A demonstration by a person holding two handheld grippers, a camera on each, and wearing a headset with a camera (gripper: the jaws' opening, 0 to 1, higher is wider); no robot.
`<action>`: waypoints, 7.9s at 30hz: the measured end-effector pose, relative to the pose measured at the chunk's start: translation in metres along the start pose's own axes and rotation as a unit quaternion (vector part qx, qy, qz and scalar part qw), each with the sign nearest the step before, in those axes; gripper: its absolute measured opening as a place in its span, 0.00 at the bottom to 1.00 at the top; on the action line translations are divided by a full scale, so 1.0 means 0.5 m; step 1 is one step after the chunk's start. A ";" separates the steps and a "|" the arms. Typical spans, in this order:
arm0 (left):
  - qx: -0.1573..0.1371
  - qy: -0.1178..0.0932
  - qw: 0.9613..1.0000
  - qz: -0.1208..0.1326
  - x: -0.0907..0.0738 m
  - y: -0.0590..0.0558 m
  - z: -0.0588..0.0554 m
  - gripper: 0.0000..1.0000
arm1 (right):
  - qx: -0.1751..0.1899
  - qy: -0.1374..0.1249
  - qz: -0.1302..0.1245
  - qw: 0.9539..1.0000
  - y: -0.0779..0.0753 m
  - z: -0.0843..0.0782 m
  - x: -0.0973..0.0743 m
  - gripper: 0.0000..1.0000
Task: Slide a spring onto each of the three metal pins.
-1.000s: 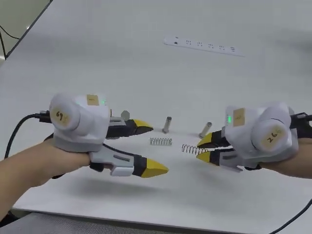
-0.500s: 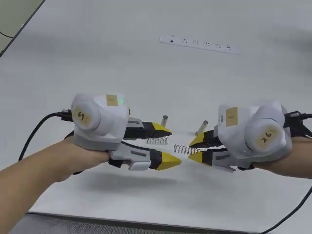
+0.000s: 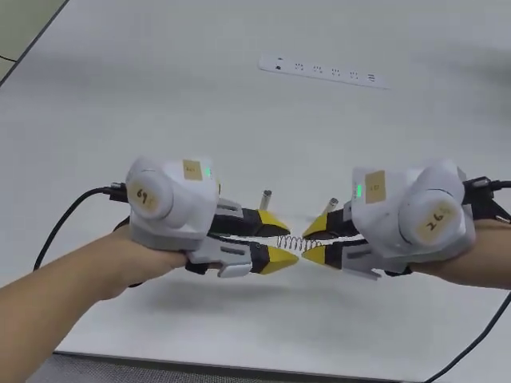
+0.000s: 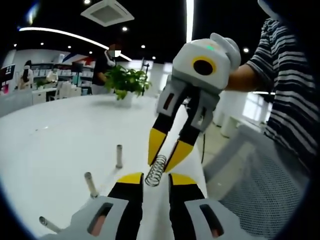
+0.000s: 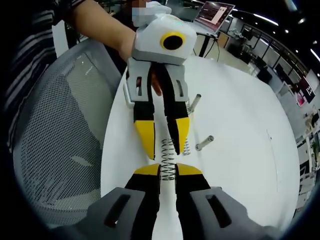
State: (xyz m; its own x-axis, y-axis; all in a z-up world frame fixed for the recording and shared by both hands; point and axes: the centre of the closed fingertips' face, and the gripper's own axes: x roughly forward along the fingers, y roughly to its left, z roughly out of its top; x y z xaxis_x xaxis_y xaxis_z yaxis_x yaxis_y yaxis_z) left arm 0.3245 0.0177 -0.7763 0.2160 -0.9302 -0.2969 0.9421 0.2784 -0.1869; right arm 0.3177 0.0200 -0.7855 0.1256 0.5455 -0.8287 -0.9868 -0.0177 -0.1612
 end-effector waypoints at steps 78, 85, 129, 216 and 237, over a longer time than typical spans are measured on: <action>0.013 0.017 0.999 -0.028 -0.010 -0.014 -0.003 0.02 | -0.013 -0.048 0.023 0.998 0.010 0.038 -0.045 0.07; 0.026 0.027 0.999 -0.026 -0.006 -0.015 -0.010 0.02 | -0.004 -0.064 0.028 0.998 0.011 0.063 -0.045 0.07; 0.030 0.042 0.999 -0.011 -0.008 -0.006 -0.019 0.04 | -0.020 -0.087 0.020 0.996 0.007 0.122 -0.022 0.06; -0.051 0.016 0.983 0.176 -0.239 0.106 -0.070 0.76 | 0.021 -0.060 -0.037 0.997 -0.049 0.050 -0.034 0.07; -0.053 0.003 0.979 0.197 -0.260 0.129 -0.070 0.98 | 0.042 -0.046 -0.068 0.996 -0.087 0.013 -0.071 0.07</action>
State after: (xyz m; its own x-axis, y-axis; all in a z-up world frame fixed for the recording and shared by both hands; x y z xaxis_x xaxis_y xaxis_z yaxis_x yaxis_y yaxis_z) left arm 0.3484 0.1650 -0.7824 0.5557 -0.7443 -0.3705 0.7539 0.6389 -0.1527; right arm 0.3557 0.0069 -0.7457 0.2526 0.6129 -0.7487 -0.9668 0.1301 -0.2197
